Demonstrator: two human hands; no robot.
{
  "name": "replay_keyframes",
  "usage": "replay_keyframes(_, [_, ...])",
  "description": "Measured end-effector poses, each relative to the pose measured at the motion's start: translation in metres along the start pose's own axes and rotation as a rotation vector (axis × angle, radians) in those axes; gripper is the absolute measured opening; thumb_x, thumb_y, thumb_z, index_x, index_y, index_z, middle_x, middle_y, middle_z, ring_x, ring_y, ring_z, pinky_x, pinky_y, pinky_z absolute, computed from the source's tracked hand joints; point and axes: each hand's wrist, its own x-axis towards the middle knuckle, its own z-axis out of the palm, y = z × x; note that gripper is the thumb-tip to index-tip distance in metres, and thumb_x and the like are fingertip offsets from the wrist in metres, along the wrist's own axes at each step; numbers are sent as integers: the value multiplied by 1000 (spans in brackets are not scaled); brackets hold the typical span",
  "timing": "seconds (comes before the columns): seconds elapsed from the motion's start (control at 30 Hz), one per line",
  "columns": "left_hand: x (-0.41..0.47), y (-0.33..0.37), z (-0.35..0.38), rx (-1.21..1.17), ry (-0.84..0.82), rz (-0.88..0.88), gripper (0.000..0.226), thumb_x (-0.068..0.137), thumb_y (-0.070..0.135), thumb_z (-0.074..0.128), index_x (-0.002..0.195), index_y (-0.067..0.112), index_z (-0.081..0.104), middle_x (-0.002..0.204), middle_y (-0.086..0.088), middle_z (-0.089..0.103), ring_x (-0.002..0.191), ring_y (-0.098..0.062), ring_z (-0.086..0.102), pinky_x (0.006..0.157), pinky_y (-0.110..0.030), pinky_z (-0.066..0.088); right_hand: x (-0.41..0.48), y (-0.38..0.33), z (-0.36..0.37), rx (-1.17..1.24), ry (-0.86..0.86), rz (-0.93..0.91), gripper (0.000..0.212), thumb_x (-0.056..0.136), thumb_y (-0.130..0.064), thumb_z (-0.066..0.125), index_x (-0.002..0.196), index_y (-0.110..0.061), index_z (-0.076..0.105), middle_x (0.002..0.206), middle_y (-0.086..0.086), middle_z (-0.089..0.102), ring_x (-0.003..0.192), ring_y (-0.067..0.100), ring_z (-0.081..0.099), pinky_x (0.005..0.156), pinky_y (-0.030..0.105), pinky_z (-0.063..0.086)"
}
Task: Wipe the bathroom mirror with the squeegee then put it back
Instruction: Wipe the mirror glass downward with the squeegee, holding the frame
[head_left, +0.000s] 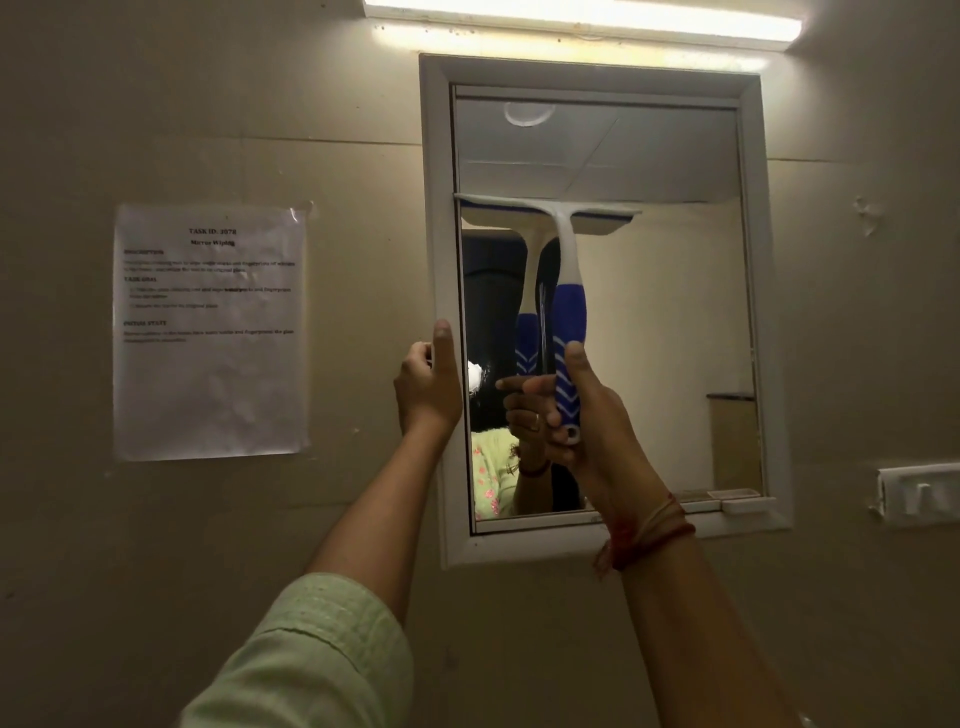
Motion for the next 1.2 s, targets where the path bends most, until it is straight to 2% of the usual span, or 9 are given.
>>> replay_keyframes(0.1, [1, -2, 1, 7, 4, 6, 47, 93, 53, 28, 60, 21, 35, 55, 4, 37, 49, -8, 35, 48, -22, 23, -6, 0, -8, 3, -11, 19, 89, 71, -63, 46, 120, 11, 49, 57, 3, 51, 35, 6, 41, 37, 15, 32])
replay_keyframes(0.2, [2, -4, 1, -2, -1, 7, 46, 93, 54, 28, 60, 22, 35, 55, 5, 37, 49, -8, 34, 48, -22, 23, -16, 2, -14, 31, -32, 37, 66, 72, -62, 47, 92, -2, 64, 50, -2, 53, 31, 4, 40, 32, 12, 30])
replay_keyframes(0.27, [2, -4, 1, -1, -1, 6, 46, 93, 54, 28, 60, 22, 34, 55, 5, 36, 49, -8, 34, 48, -22, 23, -24, 4, -17, 52, -21, 31, 49, 73, -60, 48, 78, -13, 63, 46, -5, 53, 30, 3, 40, 29, 12, 31])
replay_keyframes(0.37, [2, -3, 1, 8, -2, 7, 46, 93, 54, 27, 60, 22, 34, 56, 5, 36, 49, -8, 34, 48, -22, 23, -34, 8, -19, 53, 5, 32, 45, 74, -58, 48, 76, -16, 61, 44, -5, 52, 30, 3, 40, 29, 12, 31])
replay_keyframes(0.5, [1, -2, 1, 6, -3, -3, 46, 93, 54, 27, 60, 22, 34, 56, 5, 36, 50, -7, 34, 48, -22, 23, -42, 15, -17, 41, 32, 32, 41, 71, -60, 49, 60, -24, 65, 43, -6, 51, 30, 3, 39, 30, 11, 30])
replay_keyframes(0.7, [0, 0, 0, 24, 2, -10, 46, 94, 53, 28, 60, 22, 33, 58, 5, 38, 52, -6, 35, 47, -20, 24, -48, 30, -21, -16, 62, 78, 48, 71, -64, 47, 75, -18, 59, 42, -6, 50, 30, 3, 39, 31, 13, 28])
replay_keyframes(0.8, [-1, 1, 0, 19, 11, -11, 47, 94, 52, 29, 59, 21, 33, 58, 5, 38, 53, -6, 35, 43, -11, 28, -52, 35, -25, -19, 64, 73, 48, 71, -64, 47, 78, -18, 59, 44, -7, 50, 32, 2, 39, 32, 13, 29])
replay_keyframes(0.9, [0, 2, 0, 31, 13, -24, 47, 93, 53, 28, 59, 21, 32, 59, 4, 38, 53, -7, 35, 47, -19, 27, -56, 42, -29, -25, 76, 77, 50, 68, -66, 49, 79, -19, 60, 44, -6, 50, 32, 2, 38, 31, 14, 29])
replay_keyframes(1.2, [1, 2, 2, 39, 15, -27, 47, 94, 53, 28, 59, 20, 32, 59, 4, 37, 53, -7, 34, 48, -19, 26, -66, 62, -34, -39, 102, 135, 66, 69, -65, 46, 99, -7, 57, 46, -6, 46, 34, 3, 35, 34, 15, 28])
